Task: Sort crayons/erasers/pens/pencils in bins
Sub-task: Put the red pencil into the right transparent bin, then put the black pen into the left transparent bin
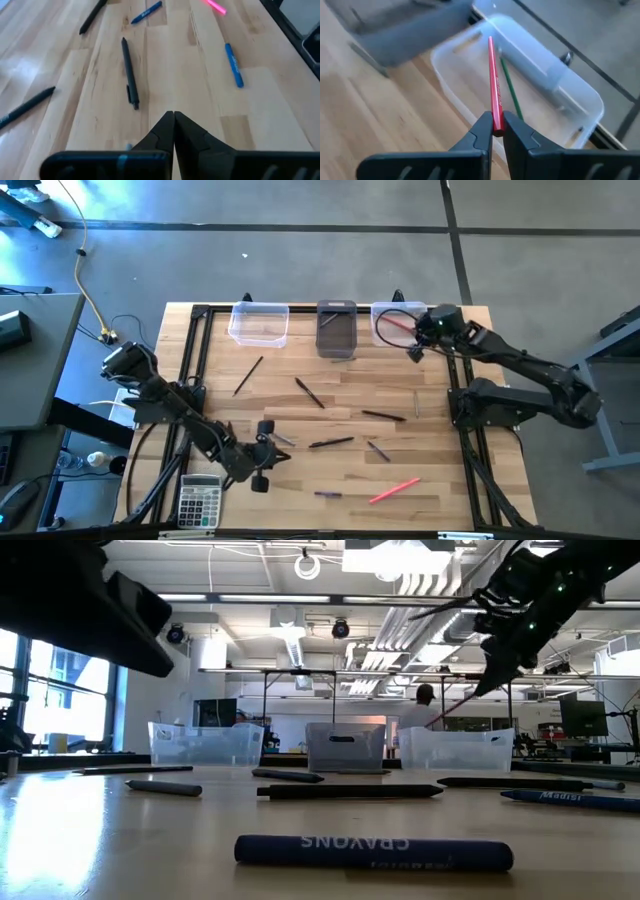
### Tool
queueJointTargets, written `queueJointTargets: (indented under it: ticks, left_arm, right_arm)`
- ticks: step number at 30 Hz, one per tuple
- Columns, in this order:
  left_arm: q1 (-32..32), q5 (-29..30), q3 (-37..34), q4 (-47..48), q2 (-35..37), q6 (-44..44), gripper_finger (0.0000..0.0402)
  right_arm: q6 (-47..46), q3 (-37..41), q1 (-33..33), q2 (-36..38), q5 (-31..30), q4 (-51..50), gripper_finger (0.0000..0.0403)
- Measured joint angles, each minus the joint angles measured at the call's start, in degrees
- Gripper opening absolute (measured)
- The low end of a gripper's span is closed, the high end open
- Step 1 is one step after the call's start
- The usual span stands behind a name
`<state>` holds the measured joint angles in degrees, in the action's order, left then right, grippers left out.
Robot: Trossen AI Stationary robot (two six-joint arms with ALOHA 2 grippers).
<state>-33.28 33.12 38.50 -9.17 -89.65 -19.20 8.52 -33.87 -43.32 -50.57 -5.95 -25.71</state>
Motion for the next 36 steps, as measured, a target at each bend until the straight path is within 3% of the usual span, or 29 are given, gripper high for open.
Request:
queueJointTargets:
  ticks: [8,20,25,36]
  left_arm:
    - [4.81,-2.71,-0.22,-2.14,0.0,5.19,0.0]
    - [13.63,-10.19,-10.38,-22.43,0.0,8.31,0.0]
    - [15.63,-10.64,-11.69,-25.09,0.0,8.9,0.0]
    - [18.54,-10.64,-11.69,-25.09,0.0,8.35,0.0]
  right_arm:
    - [2.49,0.0,-6.01,-3.05,4.54,1.89,0.0016]
    - [2.43,0.0,-7.42,-9.28,8.17,5.62,0.0016]
    - [2.49,0.0,-7.42,-12.03,7.65,5.7,0.0019]
    - [3.56,0.0,-7.29,-12.73,1.26,5.39,0.0111]
